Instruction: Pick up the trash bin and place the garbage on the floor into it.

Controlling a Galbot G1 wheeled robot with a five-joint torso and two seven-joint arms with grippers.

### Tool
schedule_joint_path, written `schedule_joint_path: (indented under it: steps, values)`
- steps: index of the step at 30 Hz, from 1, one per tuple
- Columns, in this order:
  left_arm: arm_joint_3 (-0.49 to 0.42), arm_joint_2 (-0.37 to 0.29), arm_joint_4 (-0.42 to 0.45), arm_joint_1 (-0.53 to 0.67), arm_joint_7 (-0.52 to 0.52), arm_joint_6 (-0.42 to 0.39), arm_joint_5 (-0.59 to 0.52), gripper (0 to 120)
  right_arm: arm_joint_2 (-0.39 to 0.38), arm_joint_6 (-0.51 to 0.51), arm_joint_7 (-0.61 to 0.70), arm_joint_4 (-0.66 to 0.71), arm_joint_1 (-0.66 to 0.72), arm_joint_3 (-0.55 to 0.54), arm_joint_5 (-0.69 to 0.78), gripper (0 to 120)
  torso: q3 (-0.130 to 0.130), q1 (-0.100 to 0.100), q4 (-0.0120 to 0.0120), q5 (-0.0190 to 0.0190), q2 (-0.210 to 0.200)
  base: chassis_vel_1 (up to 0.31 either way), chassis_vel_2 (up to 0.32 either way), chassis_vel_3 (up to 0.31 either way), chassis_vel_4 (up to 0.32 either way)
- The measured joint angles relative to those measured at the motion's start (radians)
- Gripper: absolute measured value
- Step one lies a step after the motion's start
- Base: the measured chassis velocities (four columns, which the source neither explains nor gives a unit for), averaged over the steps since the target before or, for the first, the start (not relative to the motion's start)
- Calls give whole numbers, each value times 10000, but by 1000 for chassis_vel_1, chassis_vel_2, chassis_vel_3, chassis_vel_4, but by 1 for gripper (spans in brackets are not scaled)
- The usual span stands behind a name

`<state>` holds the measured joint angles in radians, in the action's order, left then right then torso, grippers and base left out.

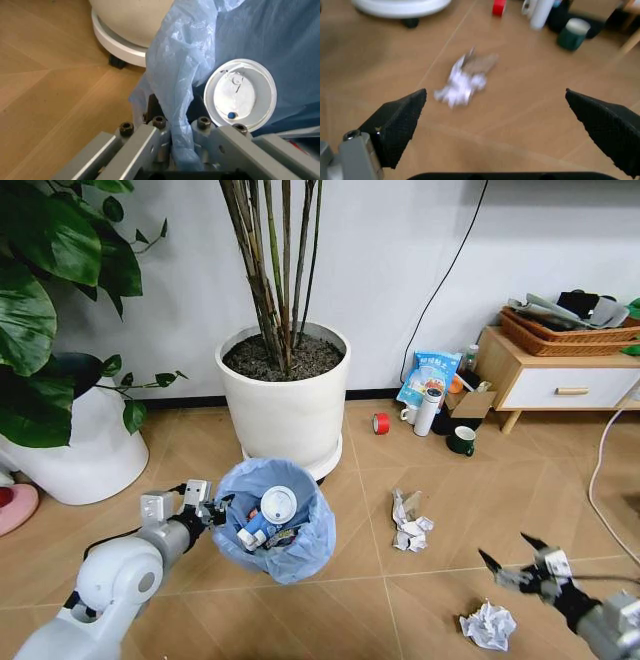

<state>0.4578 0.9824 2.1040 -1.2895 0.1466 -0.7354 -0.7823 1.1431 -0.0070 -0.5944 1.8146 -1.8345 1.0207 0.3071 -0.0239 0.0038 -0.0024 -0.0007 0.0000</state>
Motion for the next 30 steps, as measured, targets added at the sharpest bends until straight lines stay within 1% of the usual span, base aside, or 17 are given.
schedule_joint_path:
  steps: [2,3,6,7,8,10,13,15,18,30]
  values:
    - [-106,44,-38,48,-39,0,43,0,23,448,-491,-811,86,-122,-529,100,0,0,0,1,0,0,0,0,0]
    - [-106,44,-38,48,-39,0,43,0,23,448,-491,-811,86,-122,-529,100,0,0,0,1,0,0,0,0,0]
    - [-385,51,-92,224,-55,0,44,0,-136,755,-814,-2337,529,-642,-1238,100,0,0,-1,2,0,0,0,0,0]
    - [-385,51,-92,224,-55,0,44,0,-136,755,-814,-2337,529,-642,-1238,100,0,0,-1,2,0,0,0,0,0]
    - [-476,51,-114,308,-53,0,39,0,-157,808,-819,-2759,775,-803,-1474,100,0,0,0,3,-1,0,0,0,0]
    - [-510,50,-122,340,-49,0,36,0,-160,815,-820,-2907,877,-871,-1552,100,-1,0,0,2,0,0,0,0,0]
    - [-683,24,-154,475,-16,0,10,0,-126,689,-712,-3762,1684,-1343,-1866,100,-1,1,1,-1,-1,0,0,0,0]
    - [-688,17,-155,474,-14,0,9,0,-117,668,-695,-3896,1825,-1406,-1910,100,-1,0,3,0,-1,0,0,0,0]
    - [-689,-35,-155,405,-12,0,4,0,-120,634,-595,-4446,2302,-1650,-2047,100,-1,1,2,-1,0,0,0,0,0]
    - [-678,-167,-195,502,9,0,-83,0,148,611,-554,-5287,2869,-1906,-2173,100,-1,1,1,0,-1,0,0,0,0]
